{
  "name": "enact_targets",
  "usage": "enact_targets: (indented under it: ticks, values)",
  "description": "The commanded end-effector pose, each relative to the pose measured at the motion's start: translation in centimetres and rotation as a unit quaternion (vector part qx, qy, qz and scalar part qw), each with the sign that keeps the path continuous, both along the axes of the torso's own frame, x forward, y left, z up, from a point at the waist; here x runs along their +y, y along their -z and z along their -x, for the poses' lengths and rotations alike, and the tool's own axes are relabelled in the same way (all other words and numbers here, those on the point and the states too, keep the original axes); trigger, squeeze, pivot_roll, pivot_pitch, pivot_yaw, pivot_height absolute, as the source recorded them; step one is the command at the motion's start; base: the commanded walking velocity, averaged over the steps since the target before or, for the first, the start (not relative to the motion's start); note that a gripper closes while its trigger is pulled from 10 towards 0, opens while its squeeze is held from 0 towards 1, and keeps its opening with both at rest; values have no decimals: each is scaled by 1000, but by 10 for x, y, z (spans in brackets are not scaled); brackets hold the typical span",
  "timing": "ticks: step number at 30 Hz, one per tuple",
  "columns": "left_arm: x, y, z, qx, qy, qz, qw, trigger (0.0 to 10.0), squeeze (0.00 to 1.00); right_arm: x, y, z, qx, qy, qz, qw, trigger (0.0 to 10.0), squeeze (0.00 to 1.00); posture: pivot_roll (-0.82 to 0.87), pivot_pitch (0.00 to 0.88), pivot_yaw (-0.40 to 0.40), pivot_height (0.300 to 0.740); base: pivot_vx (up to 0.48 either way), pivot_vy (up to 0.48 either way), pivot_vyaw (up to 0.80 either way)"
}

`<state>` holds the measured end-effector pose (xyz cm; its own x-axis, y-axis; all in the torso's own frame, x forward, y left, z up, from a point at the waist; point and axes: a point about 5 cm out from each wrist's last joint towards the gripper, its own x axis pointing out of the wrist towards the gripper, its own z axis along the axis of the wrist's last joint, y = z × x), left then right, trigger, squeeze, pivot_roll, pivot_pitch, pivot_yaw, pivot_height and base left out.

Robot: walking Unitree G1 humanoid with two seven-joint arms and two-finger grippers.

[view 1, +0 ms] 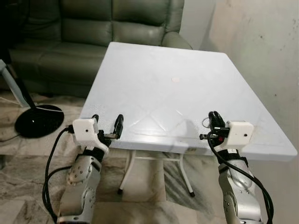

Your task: Hang keys on a hook

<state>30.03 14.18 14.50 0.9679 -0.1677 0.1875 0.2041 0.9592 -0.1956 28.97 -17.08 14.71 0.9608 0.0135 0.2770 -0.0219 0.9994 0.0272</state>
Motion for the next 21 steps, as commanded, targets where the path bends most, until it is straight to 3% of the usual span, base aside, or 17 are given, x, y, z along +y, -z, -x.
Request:
enact_targets:
  ticks: [1, 11, 21]
  values:
    - [1, 3, -3, 3, 4, -8, 1000, 10000, 0, -7, -3, 1, -3, 18, 8, 1000, 10000, 0, 46, 0, -69, 740, 0, 0, 0]
    - [4, -1, -15, -4, 13, -12, 1000, 10000, 0, -14, -6, -5, -6, 30, 19, 999, 10000, 0, 38, 0, -55, 740, 0, 0, 0]
    - [9, 1, -21, -8, -19, -7, 1000, 10000, 0, -15, -11, -15, -7, 42, 28, 999, 10000, 0, 26, 0, -51, 740, 0, 0, 0]
